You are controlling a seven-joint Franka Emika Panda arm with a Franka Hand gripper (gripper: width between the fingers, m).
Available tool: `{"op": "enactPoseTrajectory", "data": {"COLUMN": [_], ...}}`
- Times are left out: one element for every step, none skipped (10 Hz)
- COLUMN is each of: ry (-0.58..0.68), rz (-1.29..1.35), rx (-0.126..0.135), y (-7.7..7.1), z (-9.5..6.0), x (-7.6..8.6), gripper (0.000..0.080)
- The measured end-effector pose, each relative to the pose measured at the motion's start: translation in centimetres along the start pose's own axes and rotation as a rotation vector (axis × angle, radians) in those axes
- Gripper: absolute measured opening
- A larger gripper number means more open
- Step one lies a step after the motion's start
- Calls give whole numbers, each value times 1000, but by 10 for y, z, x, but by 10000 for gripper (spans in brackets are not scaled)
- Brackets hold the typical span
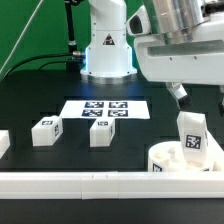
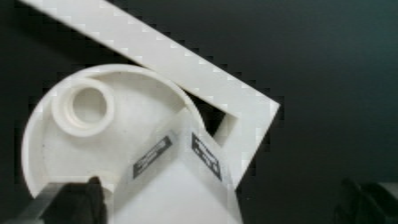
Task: Assemble stool
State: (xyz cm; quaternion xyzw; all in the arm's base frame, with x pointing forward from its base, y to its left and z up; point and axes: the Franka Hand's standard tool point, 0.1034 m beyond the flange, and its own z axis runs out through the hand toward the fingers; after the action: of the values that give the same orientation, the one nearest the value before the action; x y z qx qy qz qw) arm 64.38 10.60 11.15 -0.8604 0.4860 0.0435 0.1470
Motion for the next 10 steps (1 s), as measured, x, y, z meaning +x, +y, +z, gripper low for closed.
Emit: {"op": "enactPoseTrajectory", "data": {"ry": [0, 15, 25, 28, 30, 39, 33, 29, 23, 19], "rz": [-56, -298, -504, -734, -778, -834, -911, -978, -1098, -1320], "rx": [0, -46, -101, -153, -133, -134, -137, -140, -148, -188], "y": [0, 2, 3, 2, 0, 1, 1, 2, 2, 4], "z": [0, -2, -3, 0, 1, 0, 0, 0, 0, -1], "x": [0, 1, -1, -8, -7, -4, -4, -3, -2, 2], "gripper": [648, 648, 648, 648, 648, 648, 648, 648, 648, 648]}}
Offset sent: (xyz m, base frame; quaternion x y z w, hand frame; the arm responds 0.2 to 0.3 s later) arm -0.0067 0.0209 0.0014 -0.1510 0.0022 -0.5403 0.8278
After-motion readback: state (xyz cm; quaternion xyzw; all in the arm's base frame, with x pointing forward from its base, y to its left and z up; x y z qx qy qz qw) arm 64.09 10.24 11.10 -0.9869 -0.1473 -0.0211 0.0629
